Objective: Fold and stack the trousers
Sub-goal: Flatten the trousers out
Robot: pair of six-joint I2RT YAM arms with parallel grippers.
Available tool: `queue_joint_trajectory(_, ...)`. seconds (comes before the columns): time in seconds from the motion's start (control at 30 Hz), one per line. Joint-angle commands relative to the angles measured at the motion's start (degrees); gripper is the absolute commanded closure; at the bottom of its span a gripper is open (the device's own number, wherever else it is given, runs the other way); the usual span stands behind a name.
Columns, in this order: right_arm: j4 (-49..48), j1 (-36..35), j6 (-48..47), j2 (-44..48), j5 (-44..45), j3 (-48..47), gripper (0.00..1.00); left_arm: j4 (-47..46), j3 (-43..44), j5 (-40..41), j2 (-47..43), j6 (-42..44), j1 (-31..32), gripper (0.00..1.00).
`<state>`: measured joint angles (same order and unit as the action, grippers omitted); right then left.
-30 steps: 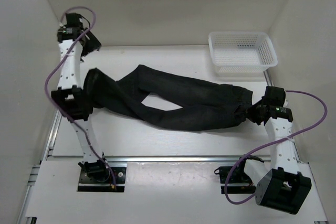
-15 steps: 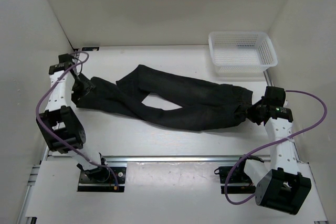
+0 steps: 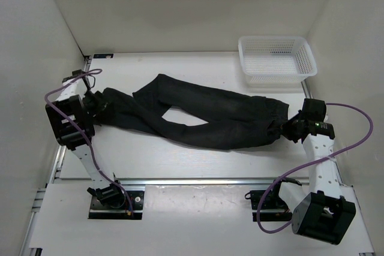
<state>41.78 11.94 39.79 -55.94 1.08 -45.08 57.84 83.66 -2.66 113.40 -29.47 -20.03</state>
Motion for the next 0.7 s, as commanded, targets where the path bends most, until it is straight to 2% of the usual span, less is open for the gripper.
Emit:
queue_joint_trajectory(0.0, -2.2, 0.1, -1.0, 0.0, -1.2, -1.2, 1.00, -0.8, 4.8, 0.4, 2.2, -0.1, 0.1, 0.12)
queue_joint_trajectory(0.17, -2.2, 0.1, -1.0, -0.7, -0.6, -2.4, 1.00, -0.8, 5.4, -0.3, 4.6, 0.5, 0.1, 0.90)
queue_joint_trajectory(0.23, -1.7, 0.1, -1.0, -0.7, 0.0, -2.9, 1.00, 0.0, 5.4, -1.7, 4.6, 1.6, 0.1, 0.90)
queue_joint_trajectory(0.4, -1.7, 0.1, -1.0, -2.0, 1.0, -5.3, 1.00, 1.8, 9.0, -0.4, -3.6, 2.2, -0.4, 0.90)
queue_joint_trajectory(0.53, -1.2, 0.1, 0.0, -4.5, 1.6, -9.7, 1.00, 5.2, 16.3, 0.5, -7.1, 1.6, -0.4, 0.90)
queue_joint_trajectory(0.67, -1.2, 0.6, 0.0, -8.6, 2.9, -17.0, 1.00, 9.4, 28.1, -1.4, -9.2, -0.1, -2.2, 0.90)
